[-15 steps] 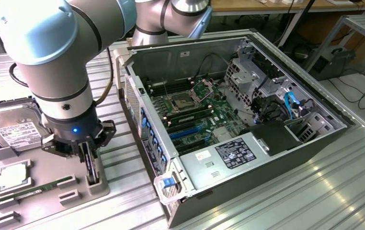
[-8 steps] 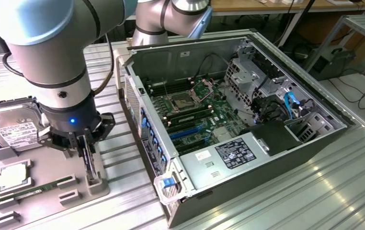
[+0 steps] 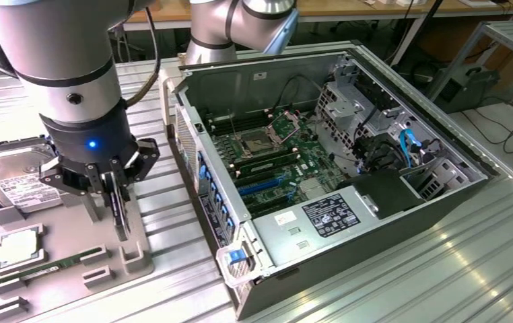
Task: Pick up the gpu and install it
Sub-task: 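Pick up the gpu and move the gpu toward the slot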
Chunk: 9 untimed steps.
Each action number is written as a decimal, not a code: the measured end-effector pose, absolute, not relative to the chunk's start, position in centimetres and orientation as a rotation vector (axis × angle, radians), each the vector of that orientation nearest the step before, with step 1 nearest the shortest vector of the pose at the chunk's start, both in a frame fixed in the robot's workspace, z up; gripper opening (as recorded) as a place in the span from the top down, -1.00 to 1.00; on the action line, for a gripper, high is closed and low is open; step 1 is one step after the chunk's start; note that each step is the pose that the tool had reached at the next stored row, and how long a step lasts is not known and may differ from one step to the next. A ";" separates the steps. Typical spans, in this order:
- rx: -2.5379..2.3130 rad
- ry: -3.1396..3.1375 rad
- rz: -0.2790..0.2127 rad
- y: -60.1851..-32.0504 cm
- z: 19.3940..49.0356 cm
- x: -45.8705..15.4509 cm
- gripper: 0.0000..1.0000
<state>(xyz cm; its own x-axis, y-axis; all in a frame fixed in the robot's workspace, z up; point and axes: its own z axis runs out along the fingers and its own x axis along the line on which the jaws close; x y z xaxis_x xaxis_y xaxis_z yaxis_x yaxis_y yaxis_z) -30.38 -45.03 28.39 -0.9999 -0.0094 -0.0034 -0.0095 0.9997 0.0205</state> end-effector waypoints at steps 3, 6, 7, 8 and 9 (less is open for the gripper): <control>-0.016 3.138 0.032 -45.0 30.2 -30.4 0.44; -0.016 3.138 0.032 -45.0 30.7 -30.4 0.44; -0.016 3.138 0.032 -45.0 30.8 -30.4 0.44; -0.016 3.138 0.032 -45.0 30.9 -30.4 0.44; -0.016 3.138 0.032 -45.0 31.0 -30.4 0.44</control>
<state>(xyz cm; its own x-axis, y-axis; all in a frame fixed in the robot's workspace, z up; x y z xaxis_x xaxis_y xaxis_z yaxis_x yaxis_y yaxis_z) -30.38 -45.03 31.02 -0.9999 -0.0100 -0.0034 -0.0100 0.9997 0.0205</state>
